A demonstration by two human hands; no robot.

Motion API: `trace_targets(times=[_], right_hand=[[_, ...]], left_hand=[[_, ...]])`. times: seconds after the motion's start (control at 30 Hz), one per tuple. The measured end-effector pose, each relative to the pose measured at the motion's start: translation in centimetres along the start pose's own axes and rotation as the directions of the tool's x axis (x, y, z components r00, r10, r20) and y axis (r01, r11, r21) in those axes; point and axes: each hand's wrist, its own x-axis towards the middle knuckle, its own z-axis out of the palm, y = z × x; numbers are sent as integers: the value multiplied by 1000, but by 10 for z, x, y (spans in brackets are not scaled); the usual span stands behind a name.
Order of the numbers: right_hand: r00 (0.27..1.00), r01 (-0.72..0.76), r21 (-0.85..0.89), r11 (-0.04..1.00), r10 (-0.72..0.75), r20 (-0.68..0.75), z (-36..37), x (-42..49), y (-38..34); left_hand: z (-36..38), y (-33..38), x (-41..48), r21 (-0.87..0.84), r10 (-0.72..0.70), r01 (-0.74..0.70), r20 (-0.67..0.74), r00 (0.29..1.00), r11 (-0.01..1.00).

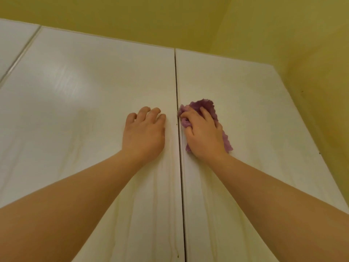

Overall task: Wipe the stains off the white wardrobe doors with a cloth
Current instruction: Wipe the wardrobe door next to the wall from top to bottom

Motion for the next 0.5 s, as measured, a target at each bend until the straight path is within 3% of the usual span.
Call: trace_targets(times=[0.17,0.23,0.33,0.43,0.5], right_hand=[[986,35,-66,997,-24,165,7,-4,-2],[984,61,-55,997,-51,170,5,-13,-4],[999,36,-14,999,-36,-3,-2,-31,-5],[958,-140,209,968,186,-220,-9,-36,-2],[944,-190,170,967,228,-240,-12,-36,-2]], left_hand=[[5,-5,-6,10,125,-126,-213,969,992],[5,-6,-11,-7,152,-159,-254,955,987],[1,-4,-23,-81,158,-187,-273,949,979],[1,-4,-29,-125,161,-203,-287,944,971],[1,-4,-30,-125,165,-206,-283,945,971]])
